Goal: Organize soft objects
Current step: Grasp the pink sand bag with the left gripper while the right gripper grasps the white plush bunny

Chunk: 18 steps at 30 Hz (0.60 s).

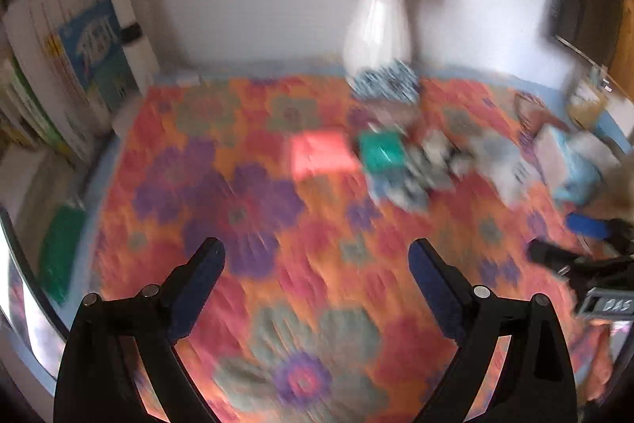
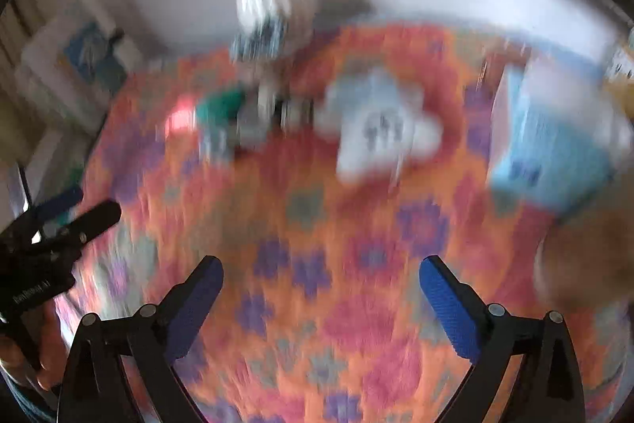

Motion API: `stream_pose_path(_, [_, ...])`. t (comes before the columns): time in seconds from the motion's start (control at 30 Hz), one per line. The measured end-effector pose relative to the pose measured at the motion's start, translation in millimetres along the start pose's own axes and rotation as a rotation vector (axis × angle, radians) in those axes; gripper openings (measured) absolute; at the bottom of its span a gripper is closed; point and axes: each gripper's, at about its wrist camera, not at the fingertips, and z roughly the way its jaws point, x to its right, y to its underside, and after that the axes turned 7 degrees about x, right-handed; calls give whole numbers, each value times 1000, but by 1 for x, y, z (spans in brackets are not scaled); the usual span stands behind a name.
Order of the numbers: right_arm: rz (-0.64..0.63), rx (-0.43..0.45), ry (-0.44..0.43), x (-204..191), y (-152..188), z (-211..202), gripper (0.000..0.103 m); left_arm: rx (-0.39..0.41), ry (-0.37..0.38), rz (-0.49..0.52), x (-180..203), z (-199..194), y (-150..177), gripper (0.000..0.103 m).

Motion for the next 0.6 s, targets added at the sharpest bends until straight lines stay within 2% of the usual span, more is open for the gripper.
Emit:
stream_pose_path(0.07, [-14, 63, 48, 1, -19, 1, 99, -4, -33, -13, -8, 15, -17, 94])
stream_pose_path(0.13, [-6, 84, 94, 5, -32, 14, 99, 7, -51, -49, -18, 35, -29, 93])
stream_pose_path(0.33, [45, 80, 132, 28, -38, 67, 99, -24, -15, -109, -32, 90, -39, 93])
stream_pose_path(0.4, [47, 87, 129, 30, -36, 80, 100, -30, 18, -121, -32, 103, -37, 92])
stream_pose_path(0.43, [40, 102, 130, 30, -36, 79, 98, -29, 55, -127, -31, 107, -34, 92])
stream_pose_path(0.5, [21, 144, 93, 25, -35, 72, 83, -24, 113, -128, -27, 108, -28, 91])
stream_pose_path(0.53, [14, 149, 96, 23, -34, 72, 77, -21, 140, -120, -24, 107, -25, 87])
stream_pose_path(0.6, [-5, 147, 109, 19, -32, 72, 72, -35, 183, -61, -13, 102, -18, 80])
